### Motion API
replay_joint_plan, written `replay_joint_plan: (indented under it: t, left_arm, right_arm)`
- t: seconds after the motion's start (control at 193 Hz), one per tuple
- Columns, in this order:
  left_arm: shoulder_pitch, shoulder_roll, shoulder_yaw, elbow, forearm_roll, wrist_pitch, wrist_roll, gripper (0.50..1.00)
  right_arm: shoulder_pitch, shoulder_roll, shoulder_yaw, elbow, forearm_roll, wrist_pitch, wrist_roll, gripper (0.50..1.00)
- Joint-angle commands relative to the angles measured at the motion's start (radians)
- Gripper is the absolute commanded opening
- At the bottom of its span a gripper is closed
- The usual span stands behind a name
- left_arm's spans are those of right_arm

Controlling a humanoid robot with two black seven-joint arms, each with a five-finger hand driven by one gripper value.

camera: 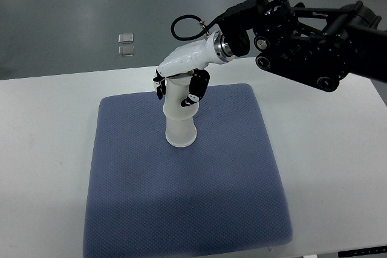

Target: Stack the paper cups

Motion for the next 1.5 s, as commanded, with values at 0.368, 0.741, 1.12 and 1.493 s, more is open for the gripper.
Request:
replay_joint_plan:
  t: [0.368, 0.741, 1.12, 1.493]
  left_arm:
    - [0.000, 0.000, 0.000, 0.000, 0.000, 0.000, 0.000, 1.000]
    - [0.000, 0.000, 0.000, 0.000, 0.000, 0.001, 0.000, 1.000]
    - [0.000, 0.000, 0.000, 0.000, 0.000, 0.000, 0.000, 1.000]
    - [0.000, 0.000, 0.000, 0.000, 0.000, 0.000, 0.000, 1.000]
  right_arm:
    - [-0.047, 0.007, 0.004, -0.037, -0.003, -0.014, 0.000, 0.678]
    - [-0.061, 0.047, 0.008, -0.035, 0.004, -0.029, 0.000, 0.834]
    - [-0.064, 0.046, 0.017, -0.035, 0.006, -0.035, 0.000, 0.878]
    - [-0.072, -0.057, 0.181, -0.052, 0.112, -0.046, 0.003, 0.917]
